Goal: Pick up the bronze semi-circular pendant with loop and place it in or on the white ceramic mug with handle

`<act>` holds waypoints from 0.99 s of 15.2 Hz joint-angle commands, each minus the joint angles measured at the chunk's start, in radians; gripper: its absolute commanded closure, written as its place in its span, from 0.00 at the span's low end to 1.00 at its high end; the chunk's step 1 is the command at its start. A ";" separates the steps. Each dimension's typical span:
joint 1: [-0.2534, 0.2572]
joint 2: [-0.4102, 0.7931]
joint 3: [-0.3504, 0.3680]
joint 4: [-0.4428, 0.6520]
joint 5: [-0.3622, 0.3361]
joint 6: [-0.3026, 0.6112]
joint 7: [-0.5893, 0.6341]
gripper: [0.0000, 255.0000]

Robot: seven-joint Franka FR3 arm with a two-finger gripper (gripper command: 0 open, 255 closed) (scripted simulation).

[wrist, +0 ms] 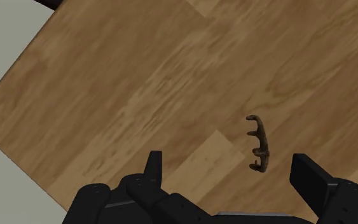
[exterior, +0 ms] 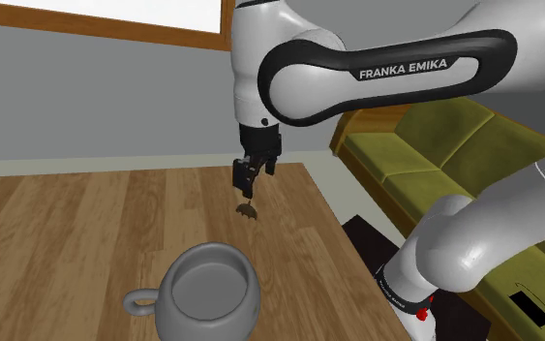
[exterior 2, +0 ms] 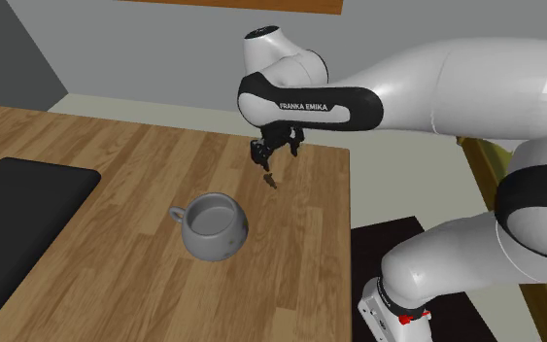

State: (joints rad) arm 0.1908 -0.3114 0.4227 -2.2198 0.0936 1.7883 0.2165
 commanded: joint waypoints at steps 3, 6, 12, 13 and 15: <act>0.029 0.114 0.078 0.052 -0.048 0.038 0.058 0.00; 0.030 0.117 0.079 0.015 -0.049 0.078 0.059 0.00; 0.030 0.127 0.082 -0.039 -0.052 0.141 0.062 0.00; 0.030 0.127 0.082 -0.039 -0.052 0.141 0.062 0.00; 0.030 0.127 0.082 -0.039 -0.052 0.141 0.062 0.00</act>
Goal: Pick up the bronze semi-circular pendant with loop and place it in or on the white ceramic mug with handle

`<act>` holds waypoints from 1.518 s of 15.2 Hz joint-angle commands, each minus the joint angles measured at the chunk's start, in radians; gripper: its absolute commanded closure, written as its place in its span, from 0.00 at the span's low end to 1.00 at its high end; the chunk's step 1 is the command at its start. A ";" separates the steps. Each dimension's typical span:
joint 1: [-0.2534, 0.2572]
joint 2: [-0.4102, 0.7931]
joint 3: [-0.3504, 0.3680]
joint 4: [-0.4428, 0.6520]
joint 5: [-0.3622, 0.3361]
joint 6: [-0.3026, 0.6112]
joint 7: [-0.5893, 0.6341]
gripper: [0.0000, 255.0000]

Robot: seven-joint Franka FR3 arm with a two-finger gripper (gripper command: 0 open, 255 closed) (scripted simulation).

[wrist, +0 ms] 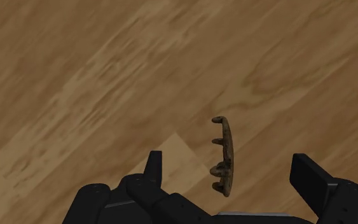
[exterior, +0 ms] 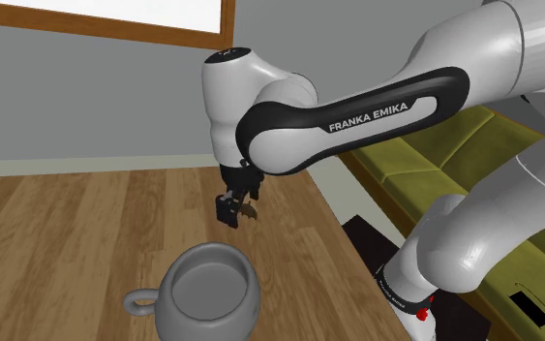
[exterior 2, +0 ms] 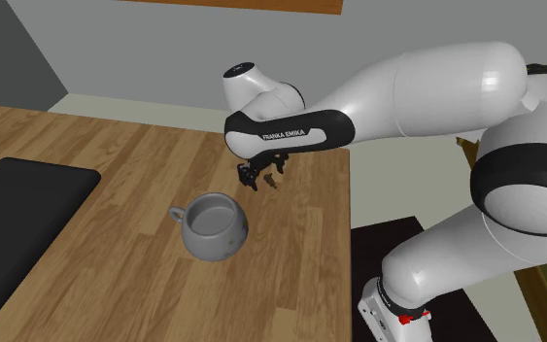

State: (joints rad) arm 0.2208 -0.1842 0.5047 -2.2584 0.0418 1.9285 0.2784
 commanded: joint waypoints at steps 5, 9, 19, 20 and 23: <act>0.000 0.000 0.000 0.000 0.000 0.001 0.000 1.00; 0.000 -0.001 0.000 -0.004 0.001 0.003 0.000 1.00; 0.000 -0.030 -0.009 0.055 0.010 -0.082 -0.013 1.00; 0.000 -0.034 -0.010 0.065 0.011 -0.095 -0.015 1.00; -0.001 -0.045 -0.014 0.096 0.014 -0.136 -0.019 1.00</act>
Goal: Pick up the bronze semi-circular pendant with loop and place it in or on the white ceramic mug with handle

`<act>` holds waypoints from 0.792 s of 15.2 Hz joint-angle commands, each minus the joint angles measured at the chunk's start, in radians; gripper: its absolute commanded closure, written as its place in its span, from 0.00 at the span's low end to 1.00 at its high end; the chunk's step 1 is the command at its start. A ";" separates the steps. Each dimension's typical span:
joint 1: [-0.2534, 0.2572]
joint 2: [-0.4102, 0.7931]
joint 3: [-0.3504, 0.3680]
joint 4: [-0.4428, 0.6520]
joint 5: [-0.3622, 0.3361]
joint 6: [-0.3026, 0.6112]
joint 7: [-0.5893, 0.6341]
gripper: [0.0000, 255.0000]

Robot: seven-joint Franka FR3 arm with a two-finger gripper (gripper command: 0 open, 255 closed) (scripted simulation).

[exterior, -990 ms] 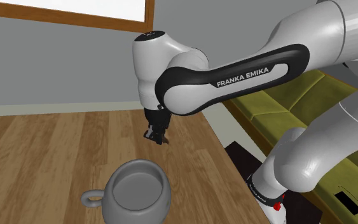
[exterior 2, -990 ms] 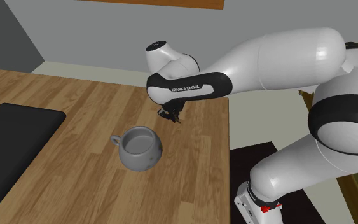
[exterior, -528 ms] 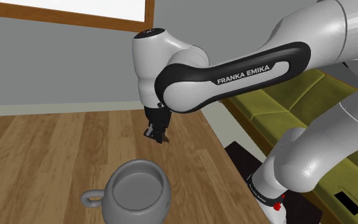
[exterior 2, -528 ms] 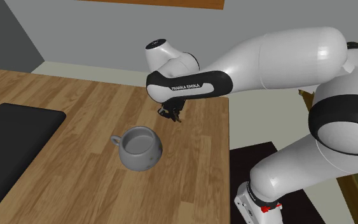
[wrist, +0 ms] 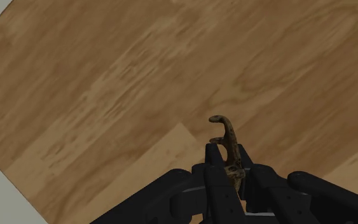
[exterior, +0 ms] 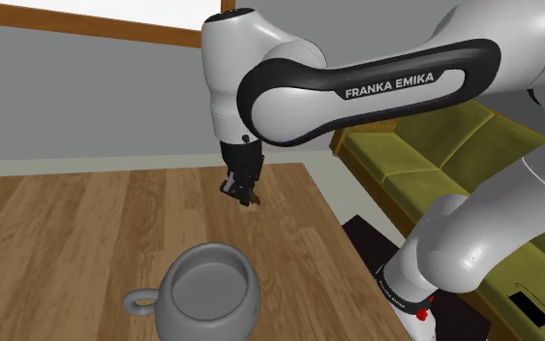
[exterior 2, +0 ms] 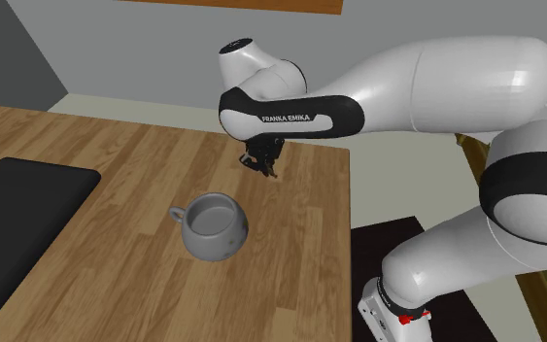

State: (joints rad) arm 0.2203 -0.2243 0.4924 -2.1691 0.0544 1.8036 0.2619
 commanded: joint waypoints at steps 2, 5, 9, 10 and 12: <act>-0.001 -0.011 -0.005 0.028 0.003 -0.038 -0.006 1.00; -0.002 -0.018 -0.009 0.062 0.004 -0.079 -0.009 1.00; -0.003 -0.024 -0.013 0.110 0.004 -0.133 -0.013 1.00; -0.004 -0.025 -0.014 0.123 0.004 -0.146 -0.013 1.00; -0.004 -0.026 -0.016 0.149 0.003 -0.173 -0.015 1.00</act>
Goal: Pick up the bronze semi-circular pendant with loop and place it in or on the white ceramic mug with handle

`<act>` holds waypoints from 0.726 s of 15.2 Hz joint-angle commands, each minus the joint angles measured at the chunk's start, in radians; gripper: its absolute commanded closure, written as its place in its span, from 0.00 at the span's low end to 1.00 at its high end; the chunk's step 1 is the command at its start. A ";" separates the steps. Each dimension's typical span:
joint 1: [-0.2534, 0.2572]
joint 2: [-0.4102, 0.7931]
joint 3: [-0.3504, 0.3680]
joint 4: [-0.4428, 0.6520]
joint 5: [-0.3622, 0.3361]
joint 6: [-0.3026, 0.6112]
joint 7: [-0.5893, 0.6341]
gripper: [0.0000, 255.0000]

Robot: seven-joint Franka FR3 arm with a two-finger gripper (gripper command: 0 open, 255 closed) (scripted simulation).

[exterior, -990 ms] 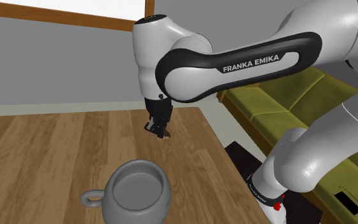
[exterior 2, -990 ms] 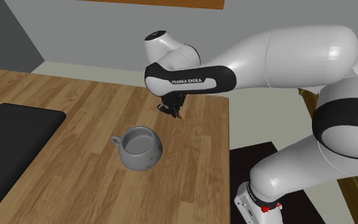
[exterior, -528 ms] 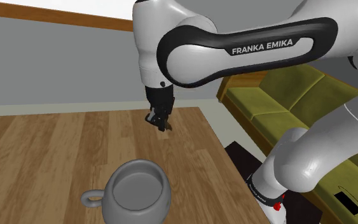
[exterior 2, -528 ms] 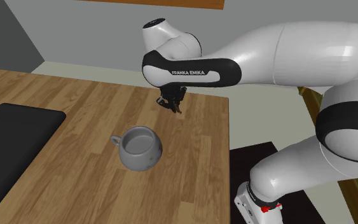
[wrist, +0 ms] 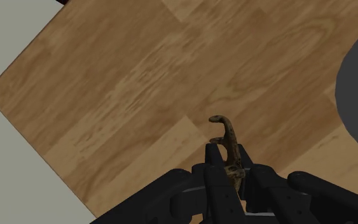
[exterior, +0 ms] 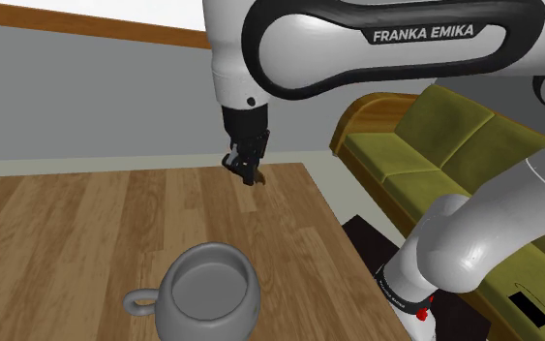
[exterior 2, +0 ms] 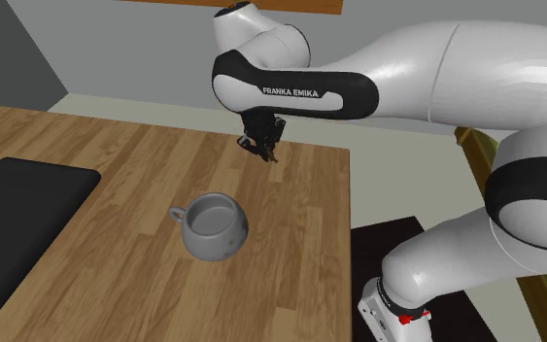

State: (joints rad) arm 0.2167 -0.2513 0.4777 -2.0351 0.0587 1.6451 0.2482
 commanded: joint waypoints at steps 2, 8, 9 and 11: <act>-0.002 0.000 -0.003 0.041 -0.002 -0.041 -0.002 1.00; -0.005 0.006 -0.006 0.127 -0.006 -0.122 -0.003 1.00; -0.005 0.008 -0.007 0.142 -0.007 -0.135 -0.003 1.00; -0.006 0.010 -0.007 0.160 -0.008 -0.151 -0.002 1.00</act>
State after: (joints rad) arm 0.2110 -0.2425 0.4707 -1.8860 0.0513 1.5041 0.2454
